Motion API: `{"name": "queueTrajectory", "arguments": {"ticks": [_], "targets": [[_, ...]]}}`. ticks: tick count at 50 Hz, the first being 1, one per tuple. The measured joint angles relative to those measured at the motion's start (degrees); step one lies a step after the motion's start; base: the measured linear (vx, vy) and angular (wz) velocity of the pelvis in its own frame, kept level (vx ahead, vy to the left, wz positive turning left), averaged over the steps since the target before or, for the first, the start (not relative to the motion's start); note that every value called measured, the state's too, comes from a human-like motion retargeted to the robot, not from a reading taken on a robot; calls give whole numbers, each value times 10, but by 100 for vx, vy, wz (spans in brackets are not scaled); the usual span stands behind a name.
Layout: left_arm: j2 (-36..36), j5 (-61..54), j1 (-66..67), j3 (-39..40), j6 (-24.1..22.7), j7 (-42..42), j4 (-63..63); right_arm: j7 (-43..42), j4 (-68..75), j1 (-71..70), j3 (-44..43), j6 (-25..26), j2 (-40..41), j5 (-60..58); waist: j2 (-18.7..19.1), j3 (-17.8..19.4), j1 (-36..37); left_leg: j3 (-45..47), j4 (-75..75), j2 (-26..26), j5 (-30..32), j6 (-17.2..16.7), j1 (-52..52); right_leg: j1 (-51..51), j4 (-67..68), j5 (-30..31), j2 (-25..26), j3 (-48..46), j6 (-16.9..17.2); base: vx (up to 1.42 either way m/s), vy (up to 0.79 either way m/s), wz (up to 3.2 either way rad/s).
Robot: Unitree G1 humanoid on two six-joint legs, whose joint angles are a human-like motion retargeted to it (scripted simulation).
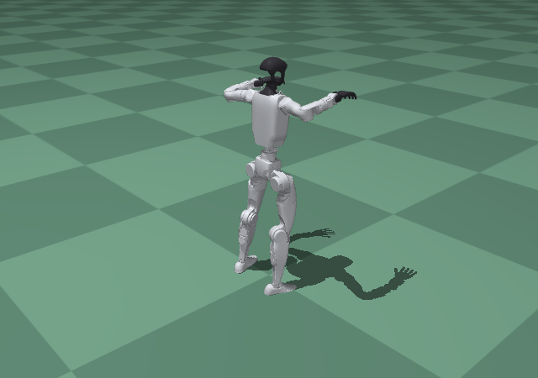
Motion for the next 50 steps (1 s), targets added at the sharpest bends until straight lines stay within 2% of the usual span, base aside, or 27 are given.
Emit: {"name": "queueTrajectory", "arguments": {"ticks": [10, 15, 21, 27, 32, 37, 42, 43, 45, 47, 50], "targets": [[-4, -3, 1, -4, -2, 1, 3, -6, 1, -3, 5, -4, 4, 9, 1, 1, 2, 1, -1, 0, 1, 0, -1, -2, -1, 1, 0, 1, 0, 0, 0, 0], [-15, -16, -10, -28, -9, 8, -1, -33, -5, -39, 49, -11, 20, 31, 1, 5, 8, 4, -1, 1, 1, 0, 0, -4, -1, 2, 1, 4, 0, 0, 0, 0], [-23, -36, -48, -96, -32, 56, -20, -88, -38, -135, 169, -20, 66, 45, -1, 15, 23, 12, -2, 4, 0, 4, 1, -8, -1, 4, 7, 12, 0, 0, 0, 0], [7, -6, -96, -172, -47, 91, -60, -112, -69, -236, 316, -26, 111, 32, -5, 24, 34, 20, -3, 10, 1, 8, 0, -14, -1, 8, 14, 18, 0, 0, 0, 0], [50, 28, -153, -228, -25, 60, -63, -80, -76, -303, 418, -14, 119, 21, -4, 26, 28, 22, -5, 11, 2, 11, -2, -20, 0, 11, 16, 20, 0, 0, 0, 0], [101, 71, -270, -324, 4, 19, 10, -47, -69, -407, 531, 0, 110, 12, 4, 31, 1, 24, -8, 9, 6, 13, -4, -26, 2, 13, 14, 21, 0, 0, 0, 0], [123, 126, -459, -476, 28, -14, 159, -30, -71, -565, 681, 4, 99, -8, 22, 41, -47, 27, -10, 5, 11, 16, -10, -35, 5, 16, 11, 24, 0, -4, 1, -4], [117, 142, -539, -546, 32, -14, 209, -30, -64, -619, 731, 4, 97, -16, 28, 44, -60, 27, -11, 4, 13, 17, -11, -37, 7, 16, 10, 24, 0, -8, 2, -3], [77, 180, -812, -802, 42, -4, 343, -35, -48, -694, 805, 1, 94, -35, 41, 45, -72, 27, -12, 2, 16, 20, -14, -42, 8, 19, 8, 26, 0, -9, 3, -4], [17, 209, -1041, -1016, 58, 13, 486, -43, -46, -720, 826, -4, 107, -57, 39, 49, -76, 28, -14, 0, 20, 22, -19, -48, 8, 22, 7, 27, 0, -10, 2, -3], [-67, 237, -1200, -1158, 86, 36, 657, -61, -44, -768, 866, -4, 132, -81, 36, 58, -99, 25, -18, -2, 27, 25, -28, -58, 7, 27, 5, 25, 0, -10, 2, 7]]}}
